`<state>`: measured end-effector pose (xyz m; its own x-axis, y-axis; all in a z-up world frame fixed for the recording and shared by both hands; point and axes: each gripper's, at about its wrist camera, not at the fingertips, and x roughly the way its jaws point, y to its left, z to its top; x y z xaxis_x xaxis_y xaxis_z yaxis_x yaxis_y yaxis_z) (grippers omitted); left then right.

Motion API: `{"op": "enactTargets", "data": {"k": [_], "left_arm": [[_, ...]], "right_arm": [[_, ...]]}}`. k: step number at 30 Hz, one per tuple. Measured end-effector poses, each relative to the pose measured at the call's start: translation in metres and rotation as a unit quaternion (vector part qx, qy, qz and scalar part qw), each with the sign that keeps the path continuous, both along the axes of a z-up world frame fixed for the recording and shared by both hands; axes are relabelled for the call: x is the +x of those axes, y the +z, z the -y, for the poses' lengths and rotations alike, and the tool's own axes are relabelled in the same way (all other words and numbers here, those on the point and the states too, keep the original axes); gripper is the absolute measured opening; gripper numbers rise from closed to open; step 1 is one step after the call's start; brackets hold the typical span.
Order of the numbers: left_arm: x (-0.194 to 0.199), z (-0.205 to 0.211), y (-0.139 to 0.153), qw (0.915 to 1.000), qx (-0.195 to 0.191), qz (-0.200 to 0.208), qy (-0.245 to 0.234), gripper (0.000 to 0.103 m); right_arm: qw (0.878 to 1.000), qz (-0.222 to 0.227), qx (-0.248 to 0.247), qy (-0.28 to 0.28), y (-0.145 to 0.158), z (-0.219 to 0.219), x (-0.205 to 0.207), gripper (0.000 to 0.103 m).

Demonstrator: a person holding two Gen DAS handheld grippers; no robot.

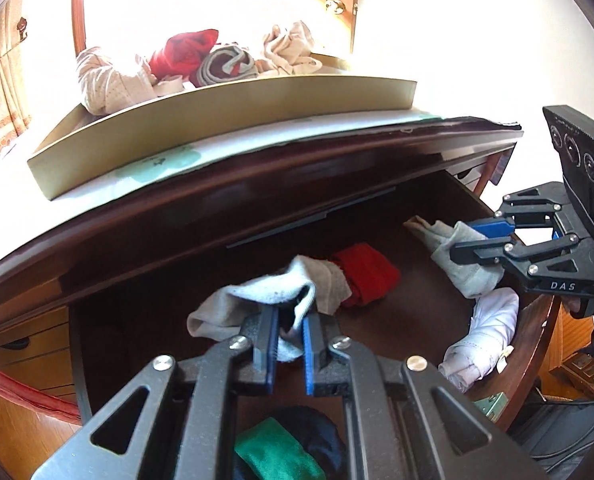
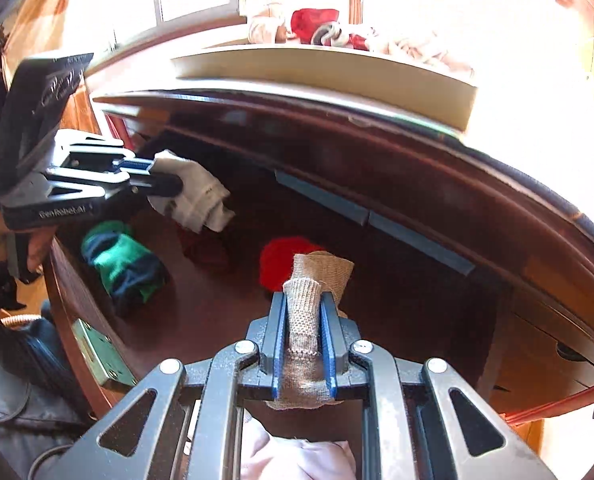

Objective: Take underwear out of drawer
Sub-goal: 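Lift the grey and beige socks up out of the drawer with both grippers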

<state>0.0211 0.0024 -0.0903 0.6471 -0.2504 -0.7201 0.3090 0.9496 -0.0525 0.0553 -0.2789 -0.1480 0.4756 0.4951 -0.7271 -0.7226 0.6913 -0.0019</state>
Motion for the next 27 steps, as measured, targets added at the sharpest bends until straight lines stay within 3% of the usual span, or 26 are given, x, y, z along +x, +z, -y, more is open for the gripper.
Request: {"op": "enactTargets", "data": {"k": [7, 27], "left_arm": [[-0.002, -0.002, 0.003, 0.9997, -0.004, 0.019, 0.013, 0.008], [-0.009, -0.006, 0.011, 0.9974, -0.005, 0.062, 0.037, 0.008]], "right_arm": [[0.999, 0.018, 0.043, -0.003, 0.036, 0.02, 0.005, 0.017], [0.994, 0.062, 0.084, 0.002, 0.039, 0.024, -0.007, 0.017]]}}
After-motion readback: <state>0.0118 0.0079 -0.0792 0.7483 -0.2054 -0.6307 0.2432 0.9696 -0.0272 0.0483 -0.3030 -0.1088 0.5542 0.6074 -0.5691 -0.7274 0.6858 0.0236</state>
